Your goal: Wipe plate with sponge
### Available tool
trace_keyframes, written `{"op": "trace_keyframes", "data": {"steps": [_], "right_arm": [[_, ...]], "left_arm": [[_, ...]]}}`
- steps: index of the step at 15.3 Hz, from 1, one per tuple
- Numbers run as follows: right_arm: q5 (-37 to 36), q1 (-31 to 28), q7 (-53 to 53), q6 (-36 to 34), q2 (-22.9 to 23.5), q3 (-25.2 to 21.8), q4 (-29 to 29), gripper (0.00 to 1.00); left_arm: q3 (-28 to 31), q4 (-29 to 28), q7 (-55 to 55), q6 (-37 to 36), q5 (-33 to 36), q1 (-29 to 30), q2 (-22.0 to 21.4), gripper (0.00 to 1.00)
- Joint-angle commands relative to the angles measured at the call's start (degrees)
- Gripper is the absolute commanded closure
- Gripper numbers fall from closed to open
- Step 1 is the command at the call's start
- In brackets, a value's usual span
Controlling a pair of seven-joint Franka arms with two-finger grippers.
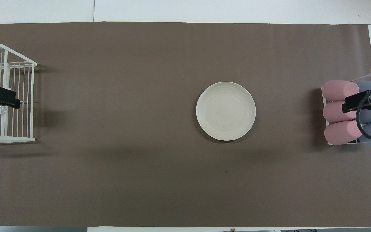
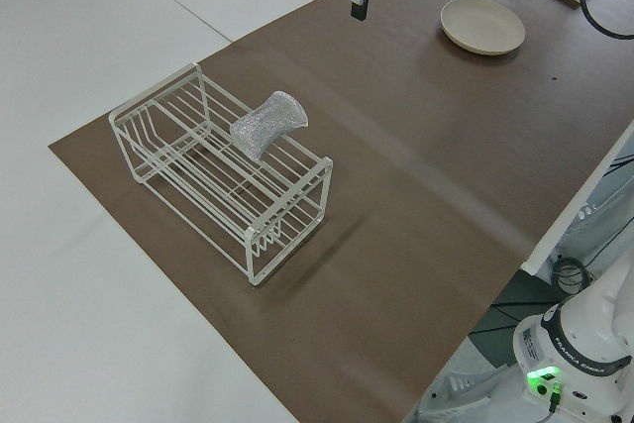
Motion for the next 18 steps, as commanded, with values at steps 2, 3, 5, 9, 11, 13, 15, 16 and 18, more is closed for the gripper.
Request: {"op": "trace_keyframes", "data": {"steps": [2,3,5,9,11,13,15,16,18], "right_arm": [[-0.9,0.0,0.8,-0.3,-0.2,0.2,0.1,0.00],[-0.9,0.1,0.8,-0.3,-0.3,0.2,0.2,0.00],[-0.9,0.1,0.7,-0.3,-0.2,0.2,0.2,0.00],[-0.9,0.1,0.8,-0.3,-0.3,0.2,0.2,0.00],[-0.8,0.1,0.9,-0.5,-0.2,0.2,0.2,0.00],[-0.8,0.1,1.0,-0.7,-0.2,0.2,0.2,0.00],[-0.8,0.1,1.1,-0.8,-0.2,0.2,0.3,0.00],[-0.7,0.1,1.2,-0.8,-0.2,0.2,0.2,0.00],[-0.7,0.0,2.5,-1.0,-0.2,0.2,0.2,0.00]], "left_arm": [[-0.4,-1.4,0.3,1.1,0.7,0.7,-0.9,0.00],[-0.4,-1.4,0.3,1.4,0.7,0.8,-0.9,0.00],[-0.4,-1.5,-1.2,1.8,0.6,0.8,-0.9,0.00],[-0.4,-3.6,-4.0,3.5,0.7,0.3,-1.6,0.00],[-0.5,-7.3,-4.5,4.9,5.4,-0.1,-3.4,0.00],[-0.9,-10.0,-5.2,6.6,13.3,-3.2,-2.6,0.00],[-0.9,-12.1,-6.8,7.6,19.1,-4.1,-1.4,0.00],[-0.9,-13.5,-7.2,8.7,22.4,-4.8,-1.1,0.00],[-0.9,-15.1,-13.3,10.7,29.0,-6.9,2.3,0.00]]}}
